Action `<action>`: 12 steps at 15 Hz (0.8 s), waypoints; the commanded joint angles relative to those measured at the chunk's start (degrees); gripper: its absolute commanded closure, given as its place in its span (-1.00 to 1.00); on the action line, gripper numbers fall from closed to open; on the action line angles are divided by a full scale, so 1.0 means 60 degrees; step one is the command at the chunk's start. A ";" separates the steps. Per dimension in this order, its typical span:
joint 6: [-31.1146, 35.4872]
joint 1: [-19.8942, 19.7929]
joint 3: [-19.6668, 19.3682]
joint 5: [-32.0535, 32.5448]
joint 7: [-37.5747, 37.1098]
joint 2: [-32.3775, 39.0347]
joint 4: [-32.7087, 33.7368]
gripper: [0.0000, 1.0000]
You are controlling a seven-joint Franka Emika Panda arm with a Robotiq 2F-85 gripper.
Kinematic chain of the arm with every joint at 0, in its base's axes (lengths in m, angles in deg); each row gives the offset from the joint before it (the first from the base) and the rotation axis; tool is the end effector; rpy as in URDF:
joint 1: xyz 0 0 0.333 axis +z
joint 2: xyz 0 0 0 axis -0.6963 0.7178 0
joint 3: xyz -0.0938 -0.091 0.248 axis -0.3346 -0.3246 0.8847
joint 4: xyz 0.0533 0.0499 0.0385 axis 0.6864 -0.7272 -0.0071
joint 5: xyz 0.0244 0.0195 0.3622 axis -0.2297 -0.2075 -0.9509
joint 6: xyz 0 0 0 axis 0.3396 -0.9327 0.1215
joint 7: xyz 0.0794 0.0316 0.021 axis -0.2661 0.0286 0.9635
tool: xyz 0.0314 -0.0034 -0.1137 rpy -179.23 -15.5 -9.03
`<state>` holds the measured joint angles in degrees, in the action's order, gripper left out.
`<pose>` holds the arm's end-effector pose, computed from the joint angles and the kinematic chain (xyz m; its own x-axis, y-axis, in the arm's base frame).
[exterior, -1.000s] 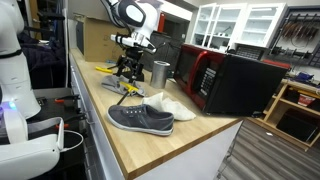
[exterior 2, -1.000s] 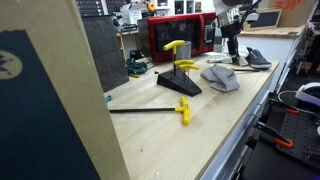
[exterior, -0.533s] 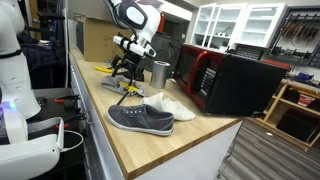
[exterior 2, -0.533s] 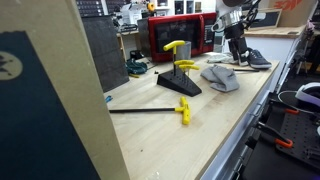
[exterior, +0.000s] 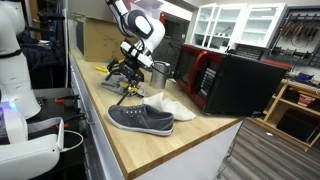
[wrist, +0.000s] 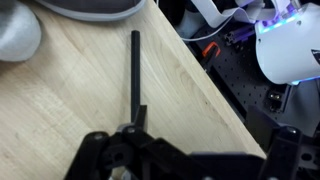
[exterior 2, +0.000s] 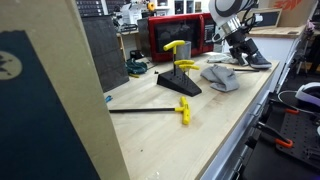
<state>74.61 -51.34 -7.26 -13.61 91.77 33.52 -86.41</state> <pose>0.4002 -0.1286 0.2509 0.4947 0.7820 -0.3791 0.6646 -0.6215 -0.4148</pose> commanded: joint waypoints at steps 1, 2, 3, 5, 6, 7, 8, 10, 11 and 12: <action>-0.0479 -0.0185 0.0040 0.0474 0.0197 0.0494 0.0788 -1.00; -0.0374 -0.0197 0.0067 0.0529 0.0056 0.0511 0.0857 -1.00; -0.0154 -0.0197 0.0080 0.0550 -0.0195 0.0477 0.0850 -1.00; 0.0200 -0.0147 0.0138 0.0552 -0.0551 0.0438 0.0745 -1.00; 0.0300 -0.0133 0.0157 0.0597 -0.0685 0.0477 0.0718 -1.00; 0.0357 -0.0125 0.0171 0.0642 -0.0758 0.0533 0.0705 -1.00; 0.0442 -0.0128 0.0175 0.0707 -0.0899 0.0626 0.0715 -1.00; 0.0765 -0.0153 0.0165 0.0882 -0.1193 0.0784 0.0729 -1.00; 0.0992 -0.0170 0.0151 0.1004 -0.1375 0.0857 0.0712 -1.00; 0.1297 -0.0168 0.0159 0.1090 -0.1613 0.0988 0.0694 -1.00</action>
<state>78.57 -52.07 -6.50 -9.22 85.65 37.88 -82.22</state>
